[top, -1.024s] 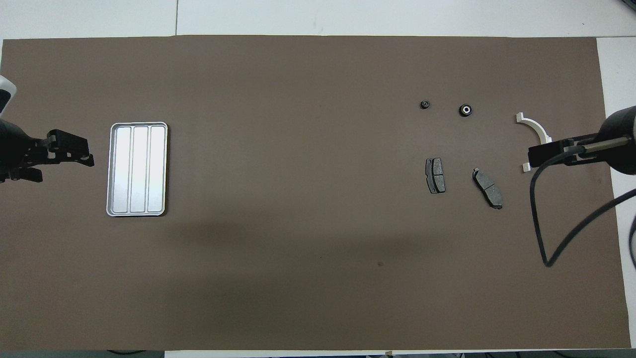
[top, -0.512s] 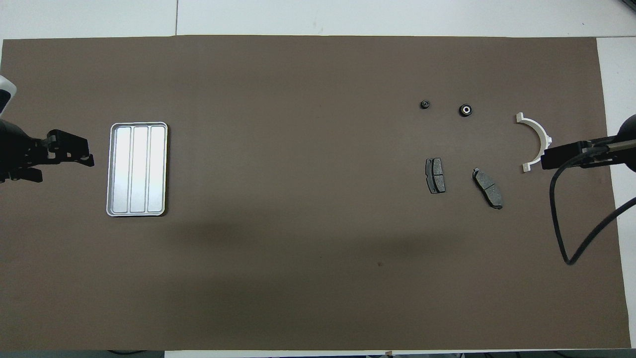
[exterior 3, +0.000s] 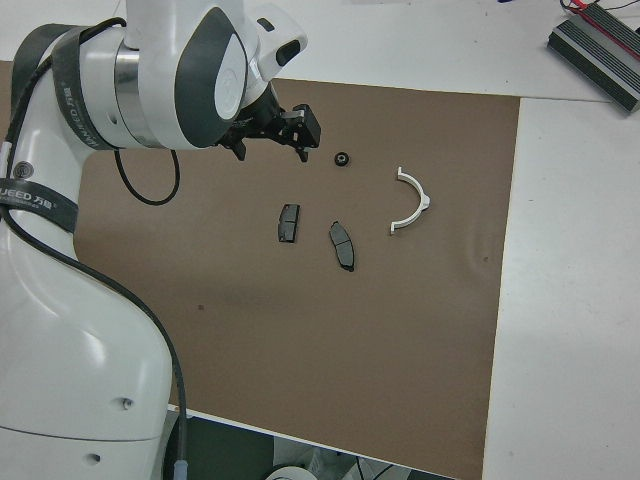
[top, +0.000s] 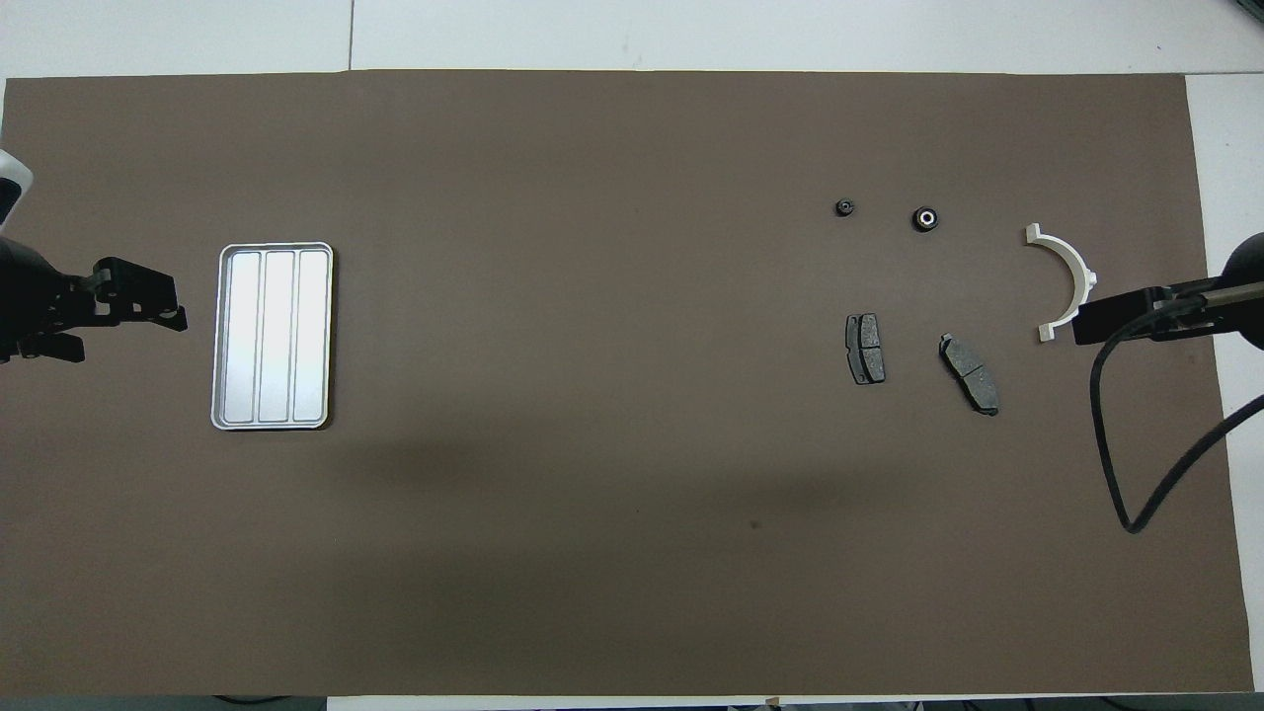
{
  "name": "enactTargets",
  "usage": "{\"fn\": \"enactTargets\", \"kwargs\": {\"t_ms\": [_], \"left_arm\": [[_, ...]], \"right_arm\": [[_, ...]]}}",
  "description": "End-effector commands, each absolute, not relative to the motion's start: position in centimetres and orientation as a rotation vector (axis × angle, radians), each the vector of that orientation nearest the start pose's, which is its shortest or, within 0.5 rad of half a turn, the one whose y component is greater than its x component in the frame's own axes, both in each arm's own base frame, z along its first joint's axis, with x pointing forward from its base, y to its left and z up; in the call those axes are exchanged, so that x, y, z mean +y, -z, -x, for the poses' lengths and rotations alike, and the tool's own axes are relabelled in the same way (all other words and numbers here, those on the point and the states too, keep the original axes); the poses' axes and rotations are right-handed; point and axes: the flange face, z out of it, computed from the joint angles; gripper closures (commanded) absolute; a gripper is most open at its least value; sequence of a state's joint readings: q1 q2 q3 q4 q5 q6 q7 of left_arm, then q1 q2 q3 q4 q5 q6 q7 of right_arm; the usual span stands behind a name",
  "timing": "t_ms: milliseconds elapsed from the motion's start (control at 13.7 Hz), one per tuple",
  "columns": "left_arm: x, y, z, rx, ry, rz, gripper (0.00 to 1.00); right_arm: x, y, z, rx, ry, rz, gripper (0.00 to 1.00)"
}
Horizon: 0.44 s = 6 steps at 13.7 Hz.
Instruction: Place bearing gear from tray to pile
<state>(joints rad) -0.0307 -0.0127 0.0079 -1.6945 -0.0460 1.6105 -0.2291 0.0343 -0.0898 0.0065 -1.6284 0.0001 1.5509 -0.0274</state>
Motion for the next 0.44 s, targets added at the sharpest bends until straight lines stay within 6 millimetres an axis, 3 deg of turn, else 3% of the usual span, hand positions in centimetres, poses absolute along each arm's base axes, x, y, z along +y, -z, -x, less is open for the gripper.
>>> {"fn": "enactTargets", "kwargs": {"t_ms": [0, 366], "left_arm": [[-1.73, -58.15, -54.57, -0.322, -0.127, 3.167, 0.0], [-1.72, -58.08, -54.56, -0.322, -0.129, 3.165, 0.0]], "right_arm": [[2.08, -64.42, -52.02, -0.082, 0.012, 3.124, 0.0], [1.77, -64.39, -52.0, -0.07, 0.007, 3.122, 0.0]]}}
